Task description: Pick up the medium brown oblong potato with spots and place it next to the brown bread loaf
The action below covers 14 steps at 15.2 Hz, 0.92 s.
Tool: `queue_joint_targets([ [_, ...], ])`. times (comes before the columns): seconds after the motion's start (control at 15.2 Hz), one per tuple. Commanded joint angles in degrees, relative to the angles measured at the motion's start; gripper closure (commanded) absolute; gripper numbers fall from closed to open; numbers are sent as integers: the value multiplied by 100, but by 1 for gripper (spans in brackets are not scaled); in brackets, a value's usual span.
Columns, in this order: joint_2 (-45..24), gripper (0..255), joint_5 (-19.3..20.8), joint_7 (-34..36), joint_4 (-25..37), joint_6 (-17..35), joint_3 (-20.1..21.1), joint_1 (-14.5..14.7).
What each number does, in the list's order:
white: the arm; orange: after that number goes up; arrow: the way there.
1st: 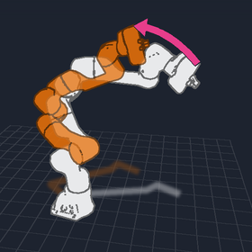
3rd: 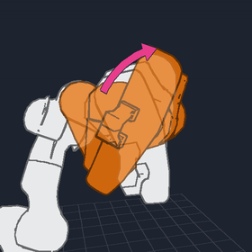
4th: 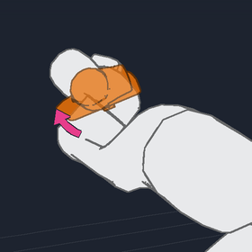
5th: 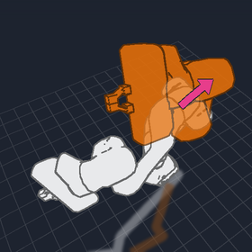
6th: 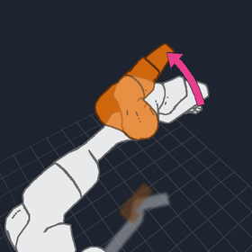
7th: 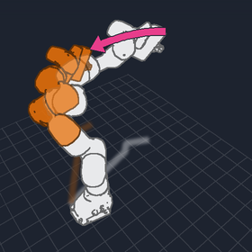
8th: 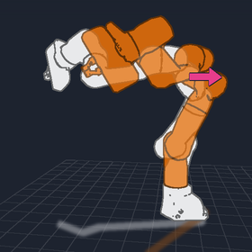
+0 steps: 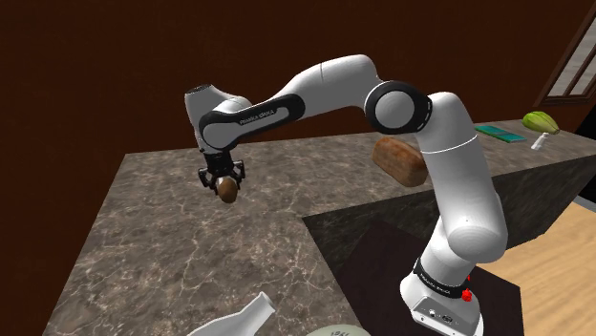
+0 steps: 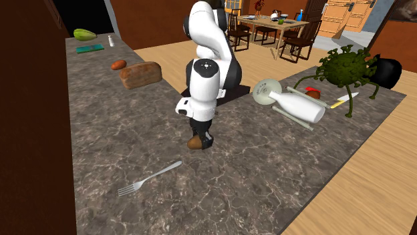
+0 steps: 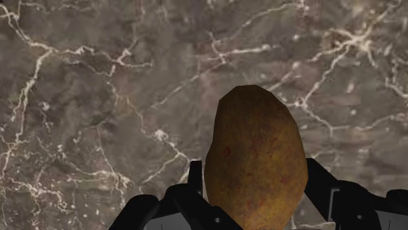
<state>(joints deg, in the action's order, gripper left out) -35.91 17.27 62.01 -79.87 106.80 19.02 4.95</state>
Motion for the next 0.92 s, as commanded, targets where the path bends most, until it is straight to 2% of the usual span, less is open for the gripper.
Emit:
queue_joint_targets([
  [0.0,44,255,-19,-18,76,-118,11,5],
  [0.86,244,255,-115,-162,768,-984,61,56],
])
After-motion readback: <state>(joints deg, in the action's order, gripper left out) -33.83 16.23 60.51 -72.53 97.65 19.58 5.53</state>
